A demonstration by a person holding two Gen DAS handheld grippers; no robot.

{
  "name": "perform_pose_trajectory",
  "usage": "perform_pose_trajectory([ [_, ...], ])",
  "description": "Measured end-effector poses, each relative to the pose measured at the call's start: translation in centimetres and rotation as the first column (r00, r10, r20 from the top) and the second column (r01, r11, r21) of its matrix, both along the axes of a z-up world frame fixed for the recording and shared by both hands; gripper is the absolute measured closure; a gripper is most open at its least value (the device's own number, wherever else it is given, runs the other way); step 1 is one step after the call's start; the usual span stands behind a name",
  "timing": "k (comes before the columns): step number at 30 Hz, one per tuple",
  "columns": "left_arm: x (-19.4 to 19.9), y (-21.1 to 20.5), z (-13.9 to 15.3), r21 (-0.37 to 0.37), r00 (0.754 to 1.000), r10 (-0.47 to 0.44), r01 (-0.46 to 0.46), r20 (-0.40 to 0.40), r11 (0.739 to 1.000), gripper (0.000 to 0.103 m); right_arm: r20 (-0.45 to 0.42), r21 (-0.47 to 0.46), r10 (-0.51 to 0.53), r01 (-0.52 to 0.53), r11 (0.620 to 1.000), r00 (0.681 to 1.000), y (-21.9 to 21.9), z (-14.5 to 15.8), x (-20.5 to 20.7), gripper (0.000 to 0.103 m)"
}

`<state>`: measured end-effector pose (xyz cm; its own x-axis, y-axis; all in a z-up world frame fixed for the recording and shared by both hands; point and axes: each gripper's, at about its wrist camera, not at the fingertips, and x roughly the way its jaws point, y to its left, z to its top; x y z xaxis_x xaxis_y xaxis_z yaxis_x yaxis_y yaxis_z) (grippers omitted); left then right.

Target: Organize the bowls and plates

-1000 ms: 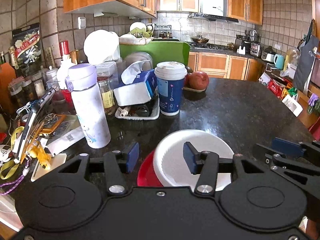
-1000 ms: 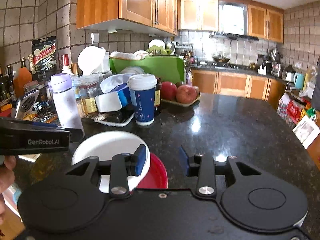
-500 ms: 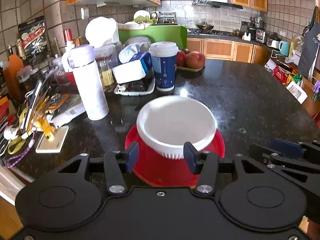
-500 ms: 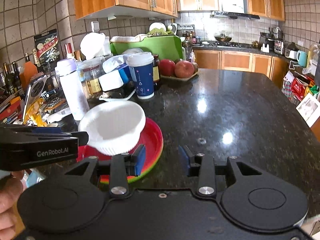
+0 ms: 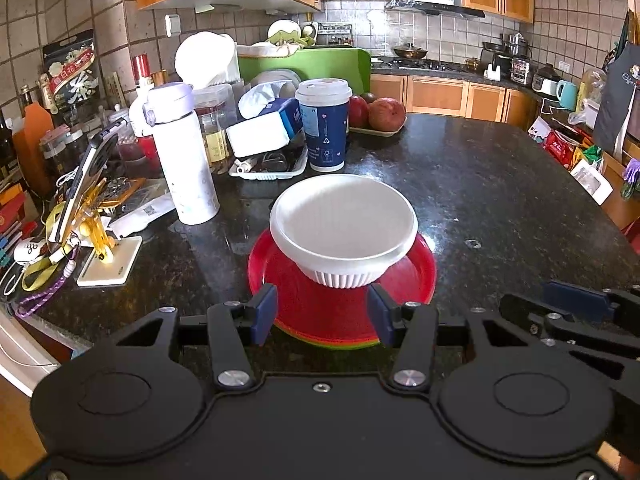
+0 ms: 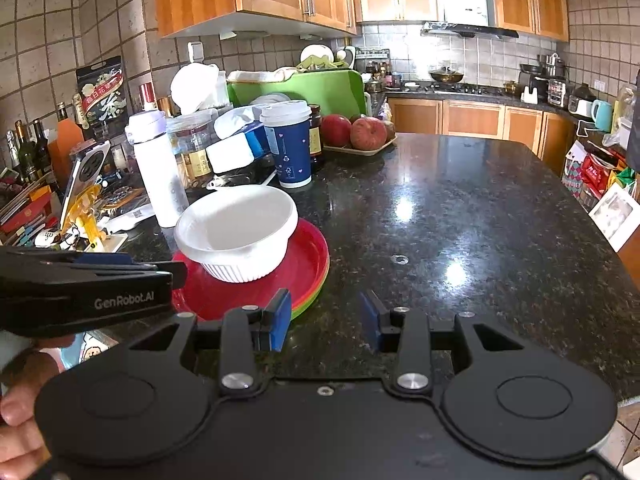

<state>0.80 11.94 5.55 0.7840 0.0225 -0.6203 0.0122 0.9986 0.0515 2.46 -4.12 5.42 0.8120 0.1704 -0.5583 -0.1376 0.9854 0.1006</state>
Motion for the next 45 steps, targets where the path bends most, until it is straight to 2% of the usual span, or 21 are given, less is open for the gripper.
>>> perform_pose_trajectory([
  [14,-0.90,-0.32,-0.28,0.002,1.000,-0.008,0.008,-0.004,1.000,0.046,-0.008,0.007,-0.019,0.019,1.000,1.000,-0.32,-0.38,-0.79,0.063],
  [45,-0.12,0.57,-0.86,0.006,1.000,-0.005,0.005,-0.020,1.000,0.046,-0.016,0.010,-0.001,0.001,1.000,1.000,0.15,-0.57,-0.47,0.063],
])
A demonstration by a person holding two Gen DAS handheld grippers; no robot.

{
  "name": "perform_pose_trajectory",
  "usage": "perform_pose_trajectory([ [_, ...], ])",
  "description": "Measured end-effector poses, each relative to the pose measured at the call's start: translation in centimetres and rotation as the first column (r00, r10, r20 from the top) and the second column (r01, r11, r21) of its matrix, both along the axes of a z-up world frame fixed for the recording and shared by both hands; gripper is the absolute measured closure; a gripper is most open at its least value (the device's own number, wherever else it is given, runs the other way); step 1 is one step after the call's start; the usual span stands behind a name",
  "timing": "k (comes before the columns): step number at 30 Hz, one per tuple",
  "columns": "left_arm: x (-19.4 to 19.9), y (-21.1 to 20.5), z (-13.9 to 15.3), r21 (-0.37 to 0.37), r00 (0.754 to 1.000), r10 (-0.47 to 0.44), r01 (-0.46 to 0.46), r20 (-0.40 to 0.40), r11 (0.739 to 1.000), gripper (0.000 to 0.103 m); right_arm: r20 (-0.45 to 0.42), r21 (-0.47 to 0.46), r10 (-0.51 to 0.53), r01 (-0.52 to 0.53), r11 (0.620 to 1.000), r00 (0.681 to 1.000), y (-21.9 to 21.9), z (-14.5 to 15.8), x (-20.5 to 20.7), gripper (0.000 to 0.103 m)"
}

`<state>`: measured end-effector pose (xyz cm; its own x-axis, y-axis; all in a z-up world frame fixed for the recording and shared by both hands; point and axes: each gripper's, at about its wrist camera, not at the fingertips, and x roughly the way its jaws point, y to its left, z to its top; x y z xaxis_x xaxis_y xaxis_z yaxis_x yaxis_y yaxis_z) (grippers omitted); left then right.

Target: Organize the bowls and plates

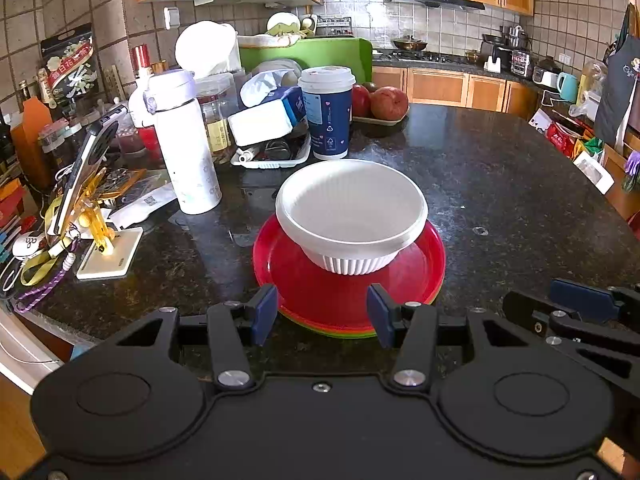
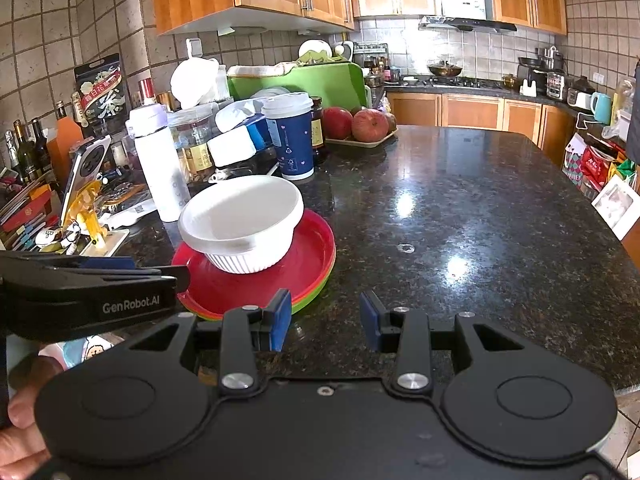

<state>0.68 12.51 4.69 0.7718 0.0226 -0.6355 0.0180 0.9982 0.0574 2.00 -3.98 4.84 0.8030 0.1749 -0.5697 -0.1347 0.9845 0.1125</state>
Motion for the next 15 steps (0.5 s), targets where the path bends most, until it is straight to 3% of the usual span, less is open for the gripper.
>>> perform_pose_trajectory([
  [15,0.45,-0.60,-0.11,0.016,1.000,-0.012,0.012,0.000,1.000,0.046,-0.014,0.008,0.002,-0.002,1.000,1.000,-0.17,-0.34,0.90,0.063],
])
